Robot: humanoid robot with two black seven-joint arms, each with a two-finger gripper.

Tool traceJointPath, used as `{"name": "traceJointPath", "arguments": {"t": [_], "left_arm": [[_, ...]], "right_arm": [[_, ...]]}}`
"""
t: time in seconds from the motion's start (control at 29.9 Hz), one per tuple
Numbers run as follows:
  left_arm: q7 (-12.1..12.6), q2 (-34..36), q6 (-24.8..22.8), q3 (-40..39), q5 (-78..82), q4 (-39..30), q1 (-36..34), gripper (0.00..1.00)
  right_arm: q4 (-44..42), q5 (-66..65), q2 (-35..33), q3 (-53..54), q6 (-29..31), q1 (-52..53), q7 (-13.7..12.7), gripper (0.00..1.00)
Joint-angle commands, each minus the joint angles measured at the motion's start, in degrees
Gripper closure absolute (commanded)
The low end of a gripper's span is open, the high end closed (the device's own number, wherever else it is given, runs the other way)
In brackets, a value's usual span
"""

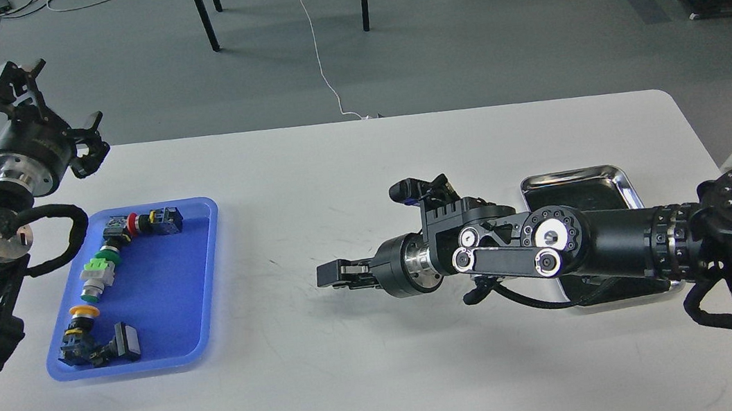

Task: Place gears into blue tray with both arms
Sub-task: 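Carry the black gear toward the blue tray and release it on the table, then lift the right gripper back above the metal tray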

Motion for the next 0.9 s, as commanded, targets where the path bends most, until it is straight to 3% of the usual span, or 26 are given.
{"name": "traceJointPath", "arguments": {"t": [0.0,0.13,0.37,0.54,0.87], "left_arm": [[0.0,0.0,0.0,0.0,0.0,0.0,0.0,0.02],[0.0,0.0,0.0,0.0,0.1,0.0,0.0,0.02],[0.0,0.6,0.1,0.0,0.1,0.0,0.0,0.02],[0.0,0.8,0.2,0.3,0.2,0.1,0.0,0.02],[0.1,2.2,0.3,0.8,0.2,-0.2,0.3,0.02]], "right_arm": [[0.5,-0.1,0.0,0.0,-1.0,0.0,0.0,0.66],[0.5,0.1,0.0,0.0,-2.7,0.0,0.0,0.4],[0.0,0.1,0.0,3.1,-2.9,0.4,0.0,0.15],[-1.6,0.6,0.0,9.8,-2.7,1.2,-0.3,0.08],[-4.2,3.5,0.0,32.5,-2.1,-0.6,-0.4,0.07]]}}
